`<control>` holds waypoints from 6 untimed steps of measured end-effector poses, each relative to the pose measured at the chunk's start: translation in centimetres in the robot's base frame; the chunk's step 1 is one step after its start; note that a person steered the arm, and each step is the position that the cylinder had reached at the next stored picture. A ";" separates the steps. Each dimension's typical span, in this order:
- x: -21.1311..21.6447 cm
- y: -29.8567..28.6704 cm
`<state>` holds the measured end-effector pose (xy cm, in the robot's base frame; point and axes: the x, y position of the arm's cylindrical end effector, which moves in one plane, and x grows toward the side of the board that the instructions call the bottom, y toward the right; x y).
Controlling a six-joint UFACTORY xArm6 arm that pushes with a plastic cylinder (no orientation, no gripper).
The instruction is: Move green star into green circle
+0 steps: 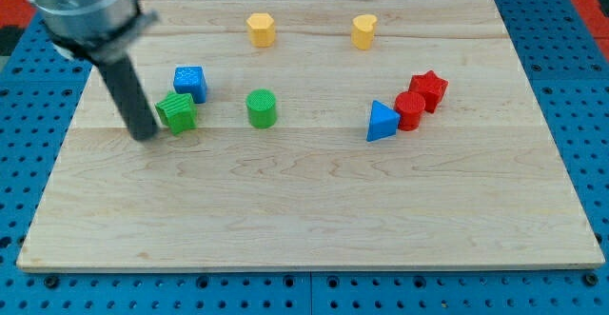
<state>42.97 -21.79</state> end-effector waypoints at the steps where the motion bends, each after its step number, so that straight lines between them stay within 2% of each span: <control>1: -2.8 2.8; 2: -1.8 9.1; 3: -0.8 2.6; 4: 5.4 3.4; 5: 5.1 7.4; 6: 1.3 8.9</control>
